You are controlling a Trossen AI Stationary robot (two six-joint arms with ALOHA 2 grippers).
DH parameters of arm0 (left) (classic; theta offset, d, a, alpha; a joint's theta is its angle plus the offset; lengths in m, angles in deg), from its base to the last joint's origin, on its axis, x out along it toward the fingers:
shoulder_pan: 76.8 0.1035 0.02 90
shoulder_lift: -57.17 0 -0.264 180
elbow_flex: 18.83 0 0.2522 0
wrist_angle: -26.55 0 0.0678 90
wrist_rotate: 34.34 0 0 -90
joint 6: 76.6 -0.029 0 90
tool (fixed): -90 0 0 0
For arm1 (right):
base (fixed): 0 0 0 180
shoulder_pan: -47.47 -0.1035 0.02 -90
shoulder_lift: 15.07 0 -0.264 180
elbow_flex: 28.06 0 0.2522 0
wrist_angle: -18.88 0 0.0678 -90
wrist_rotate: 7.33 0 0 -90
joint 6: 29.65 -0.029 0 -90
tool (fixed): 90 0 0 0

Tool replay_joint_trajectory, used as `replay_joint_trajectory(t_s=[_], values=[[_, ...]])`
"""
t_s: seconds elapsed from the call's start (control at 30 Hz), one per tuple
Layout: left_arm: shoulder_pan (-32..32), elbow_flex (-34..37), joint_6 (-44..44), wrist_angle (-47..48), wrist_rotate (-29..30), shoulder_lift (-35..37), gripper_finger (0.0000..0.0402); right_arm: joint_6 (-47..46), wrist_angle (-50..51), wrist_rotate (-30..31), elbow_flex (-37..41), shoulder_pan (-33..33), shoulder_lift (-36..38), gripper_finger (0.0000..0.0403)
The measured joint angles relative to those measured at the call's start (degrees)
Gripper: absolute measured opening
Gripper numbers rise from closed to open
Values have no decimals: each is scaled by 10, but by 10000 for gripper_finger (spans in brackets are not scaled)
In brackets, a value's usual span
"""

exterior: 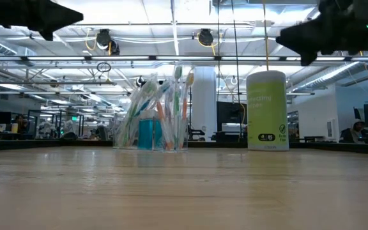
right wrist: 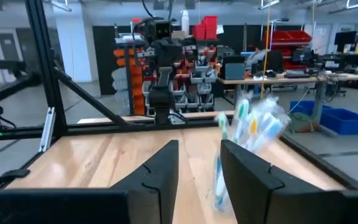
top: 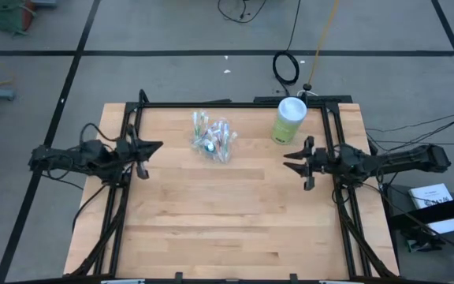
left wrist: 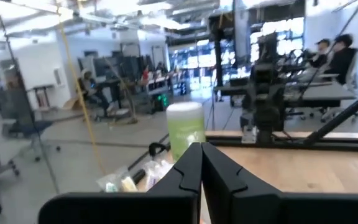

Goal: Pick & Place toothbrushing station
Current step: Return to Home Position

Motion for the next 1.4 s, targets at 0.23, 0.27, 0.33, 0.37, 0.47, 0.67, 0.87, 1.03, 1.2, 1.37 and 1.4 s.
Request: replay_joint_trajectory(t_s=[0.23, 0.27, 0.33, 0.37, 0.47, 0.67, 0.87, 1.03, 1.2, 1.37, 1.4], values=[[-22, 58, -32, 14, -31, 115, 8, -5, 2, -19, 71, 0, 137, 114], [-26, 69, -32, 9, -29, 119, 5, -3, 13, -30, 77, 0, 153, 114], [-29, 84, -43, 10, -32, 116, 3, -4, 40, -30, 82, 0, 184, 114], [-31, 89, -45, 5, -41, 116, 4, -9, 66, -28, 82, 0, 199, 114], [-39, 116, -52, -62, -86, 115, 10, -15, 135, -29, 83, 0, 226, 114], [-45, 164, -67, -122, -128, 114, 4, -15, 165, -30, 84, 0, 242, 114], [-44, 165, -30, -110, -147, 115, 6, -2, 168, -29, 85, 0, 241, 114], [-44, 165, 26, -75, -148, 114, 9, -19, 168, -29, 109, 0, 241, 114], [-44, 165, 51, -71, -148, 115, 27, -23, 178, -29, 112, 0, 241, 114], [-44, 165, 75, -28, -148, 115, 30, -23, 181, -29, 112, 0, 241, 114], [-44, 165, 79, -9, -148, 115, 30, -24, 182, -29, 112, 0, 241, 114]])
